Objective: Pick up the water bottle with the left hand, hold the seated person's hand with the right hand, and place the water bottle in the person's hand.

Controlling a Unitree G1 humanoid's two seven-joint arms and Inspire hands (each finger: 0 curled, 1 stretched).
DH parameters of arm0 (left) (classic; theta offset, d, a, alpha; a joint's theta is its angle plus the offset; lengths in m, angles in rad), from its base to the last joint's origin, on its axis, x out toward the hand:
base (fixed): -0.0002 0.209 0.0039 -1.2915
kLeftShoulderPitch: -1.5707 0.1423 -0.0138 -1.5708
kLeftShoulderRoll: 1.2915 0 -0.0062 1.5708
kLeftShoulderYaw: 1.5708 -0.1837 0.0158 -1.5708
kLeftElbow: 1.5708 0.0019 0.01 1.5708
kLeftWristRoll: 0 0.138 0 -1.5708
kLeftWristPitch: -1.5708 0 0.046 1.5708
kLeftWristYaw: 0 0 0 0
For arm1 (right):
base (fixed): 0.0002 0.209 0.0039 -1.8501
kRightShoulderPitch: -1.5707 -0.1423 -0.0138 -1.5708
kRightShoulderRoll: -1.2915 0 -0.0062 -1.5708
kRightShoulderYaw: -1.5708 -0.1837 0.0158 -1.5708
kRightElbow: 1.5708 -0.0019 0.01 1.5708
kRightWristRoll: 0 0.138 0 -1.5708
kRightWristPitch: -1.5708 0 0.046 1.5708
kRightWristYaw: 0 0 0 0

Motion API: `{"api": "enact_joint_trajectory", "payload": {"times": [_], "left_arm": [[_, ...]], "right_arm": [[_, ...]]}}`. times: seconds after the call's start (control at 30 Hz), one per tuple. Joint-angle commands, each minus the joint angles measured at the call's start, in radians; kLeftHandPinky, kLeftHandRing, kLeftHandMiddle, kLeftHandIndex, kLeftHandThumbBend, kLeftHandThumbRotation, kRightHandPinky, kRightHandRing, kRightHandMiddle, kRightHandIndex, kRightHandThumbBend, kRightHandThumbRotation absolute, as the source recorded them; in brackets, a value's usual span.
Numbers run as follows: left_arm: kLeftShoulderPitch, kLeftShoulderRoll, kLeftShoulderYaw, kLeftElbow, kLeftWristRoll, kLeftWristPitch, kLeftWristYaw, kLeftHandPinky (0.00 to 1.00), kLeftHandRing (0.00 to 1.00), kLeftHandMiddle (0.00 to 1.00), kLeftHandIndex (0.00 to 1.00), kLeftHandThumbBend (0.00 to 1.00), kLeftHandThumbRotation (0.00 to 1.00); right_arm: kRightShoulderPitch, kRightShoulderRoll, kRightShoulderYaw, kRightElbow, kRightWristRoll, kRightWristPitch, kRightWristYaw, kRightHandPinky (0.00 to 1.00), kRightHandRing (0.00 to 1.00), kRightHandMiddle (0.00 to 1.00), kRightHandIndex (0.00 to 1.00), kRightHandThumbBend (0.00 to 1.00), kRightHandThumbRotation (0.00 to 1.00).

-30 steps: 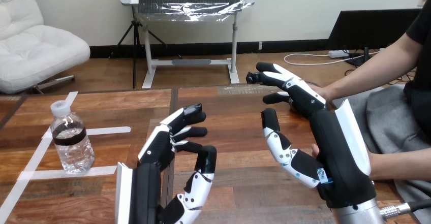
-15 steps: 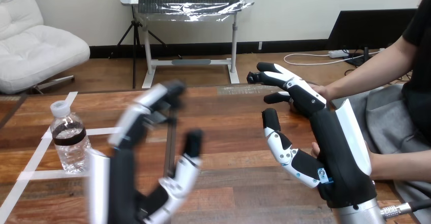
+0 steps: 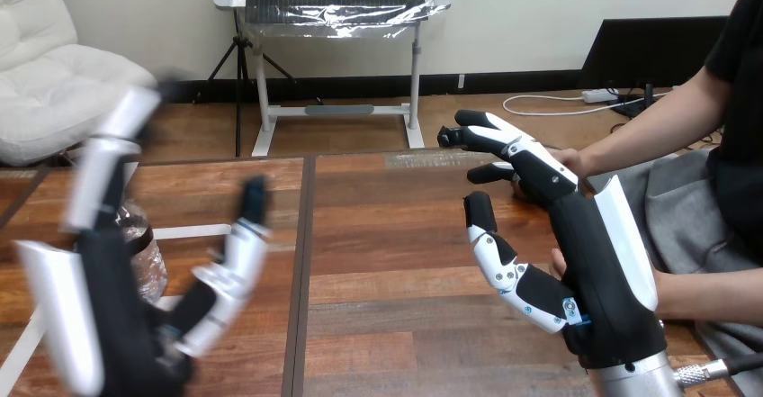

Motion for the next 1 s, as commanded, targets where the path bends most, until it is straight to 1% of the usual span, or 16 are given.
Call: {"api": "enact_joint_trajectory", "payload": {"times": [0.0,0.03,0.1,0.23,0.3,0.4,0.43,0.47,0.53,0.7,0.87,0.97], "left_arm": [[-0.066,-0.039,0.068,-0.032,-0.022,0.033,0.0,0.95,0.96,0.93,0.9,0.65,0.32],[-0.074,-0.033,0.082,-0.027,-0.029,0.04,-0.001,0.96,0.96,0.94,0.91,0.65,0.31],[-0.082,-0.028,0.098,-0.022,-0.037,0.047,-0.003,0.97,0.97,0.95,0.92,0.69,0.31],[-0.106,-0.009,0.14,0.001,-0.06,0.06,-0.012,0.98,0.98,0.96,0.93,0.72,0.32],[-0.113,-0.004,0.153,0.008,-0.069,0.063,-0.019,0.99,0.99,0.97,0.94,0.74,0.32],[-0.122,0.0,0.175,0.015,-0.079,0.082,-0.033,0.99,1.0,0.99,0.96,0.77,0.34],[-0.125,0.0,0.185,0.016,-0.079,0.097,-0.038,1.0,1.0,0.99,0.96,0.78,0.35],[-0.132,0.0,0.2,0.021,-0.077,0.115,-0.045,1.0,1.0,1.0,0.99,0.82,0.39],[-0.149,0.01,0.229,0.037,-0.077,0.148,-0.055,1.0,1.0,1.0,0.99,0.84,0.42],[-0.181,0.031,0.259,0.074,-0.077,0.173,-0.063,1.0,1.0,1.0,1.0,0.87,0.46],[-0.208,0.052,0.281,0.119,-0.085,0.186,-0.078,1.0,1.0,1.0,1.0,0.9,0.5],[-0.233,0.074,0.292,0.159,-0.084,0.194,-0.087,1.0,1.0,1.0,1.0,0.91,0.52]], "right_arm": [[-0.059,0.002,-0.008,0.006,0.003,-0.012,-0.004,0.67,0.81,0.86,0.75,0.04,0.0],[-0.06,0.002,-0.008,0.008,0.004,-0.014,-0.004,0.67,0.8,0.86,0.75,0.04,0.0],[-0.061,0.002,-0.007,0.01,0.006,-0.016,-0.003,0.67,0.81,0.86,0.75,0.04,0.0],[-0.062,0.002,-0.006,0.013,0.012,-0.017,-0.001,0.67,0.81,0.86,0.75,0.04,0.0],[-0.063,0.002,-0.005,0.013,0.011,-0.017,-0.001,0.67,0.81,0.86,0.75,0.04,0.0],[-0.063,0.002,-0.006,0.009,0.006,-0.012,-0.002,0.67,0.81,0.86,0.76,0.04,0.0],[-0.062,0.003,-0.006,0.007,0.005,-0.01,-0.002,0.67,0.81,0.86,0.76,0.04,0.0],[-0.062,0.003,-0.006,0.007,0.005,-0.01,-0.002,0.67,0.81,0.86,0.76,0.04,0.0],[-0.064,0.002,-0.007,0.008,0.003,-0.011,-0.003,0.67,0.81,0.86,0.76,0.04,0.0],[-0.07,0.002,-0.006,0.012,-0.002,-0.011,-0.004,0.68,0.82,0.87,0.76,0.05,0.0],[-0.073,0.002,-0.006,0.014,-0.002,-0.014,-0.005,0.69,0.83,0.87,0.76,0.05,0.0],[-0.079,0.003,-0.007,0.019,-0.003,-0.014,-0.006,0.7,0.83,0.87,0.76,0.06,0.0]]}}
